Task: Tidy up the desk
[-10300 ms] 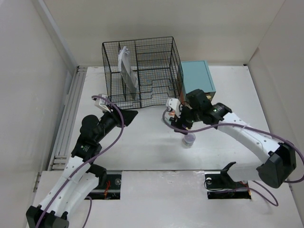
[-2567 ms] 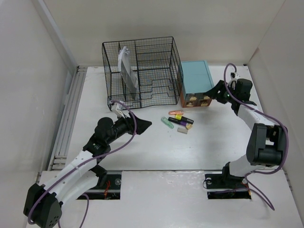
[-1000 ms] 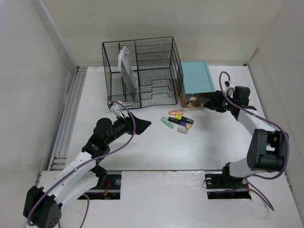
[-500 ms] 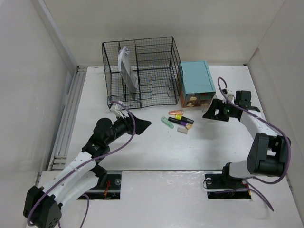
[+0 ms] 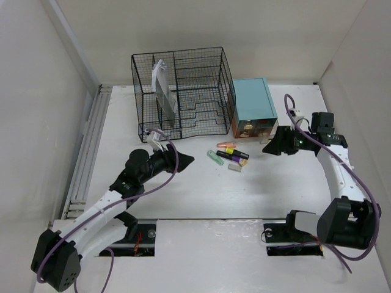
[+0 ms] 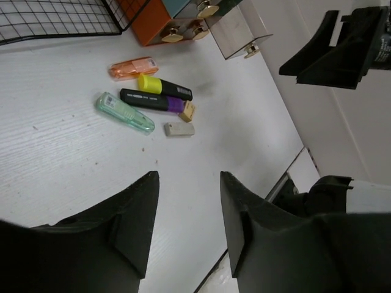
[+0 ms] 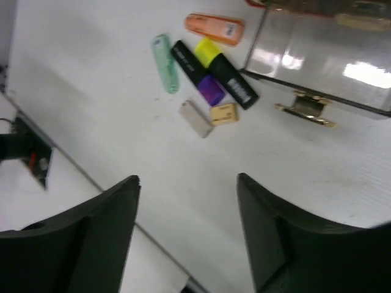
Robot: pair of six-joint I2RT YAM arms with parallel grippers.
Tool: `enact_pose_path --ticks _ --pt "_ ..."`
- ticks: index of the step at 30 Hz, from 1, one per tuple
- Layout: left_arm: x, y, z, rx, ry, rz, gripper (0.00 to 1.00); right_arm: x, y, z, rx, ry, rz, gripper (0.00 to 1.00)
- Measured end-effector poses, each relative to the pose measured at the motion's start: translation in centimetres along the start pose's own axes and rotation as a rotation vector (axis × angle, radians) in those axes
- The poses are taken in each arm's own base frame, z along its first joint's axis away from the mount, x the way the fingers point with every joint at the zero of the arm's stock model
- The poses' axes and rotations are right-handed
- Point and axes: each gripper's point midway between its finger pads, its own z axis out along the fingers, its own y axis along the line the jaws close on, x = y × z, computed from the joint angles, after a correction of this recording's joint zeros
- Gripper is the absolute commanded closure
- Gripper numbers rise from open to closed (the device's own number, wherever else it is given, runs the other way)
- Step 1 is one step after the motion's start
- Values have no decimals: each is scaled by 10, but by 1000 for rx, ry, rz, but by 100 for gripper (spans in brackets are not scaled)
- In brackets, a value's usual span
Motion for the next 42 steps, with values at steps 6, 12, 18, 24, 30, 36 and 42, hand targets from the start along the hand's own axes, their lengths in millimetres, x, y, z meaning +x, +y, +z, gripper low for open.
enact_pose_path --ticks 6,12,18,24,30,36,42 --pt "1 -3 18 -16 37 26 100 -12 38 -19 -122 20 -144 100" --pt "-1 -5 46 -37 55 81 71 -30 109 -5 -229 44 -551 32" --pt "7 4 45 -78 55 99 31 -6 138 40 -142 33 -959 29" --pt "1 5 16 -89 -21 108 31 -4 70 110 56 200 -924 67" --pt "-11 -4 2 -77 -79 111 31 7 23 144 187 328 -899 67" --pt "-7 0 0 -88 -65 106 32 -3 16 165 241 325 -921 62" --pt "-5 1 0 -90 -59 100 32 10 4 177 264 380 -923 58"
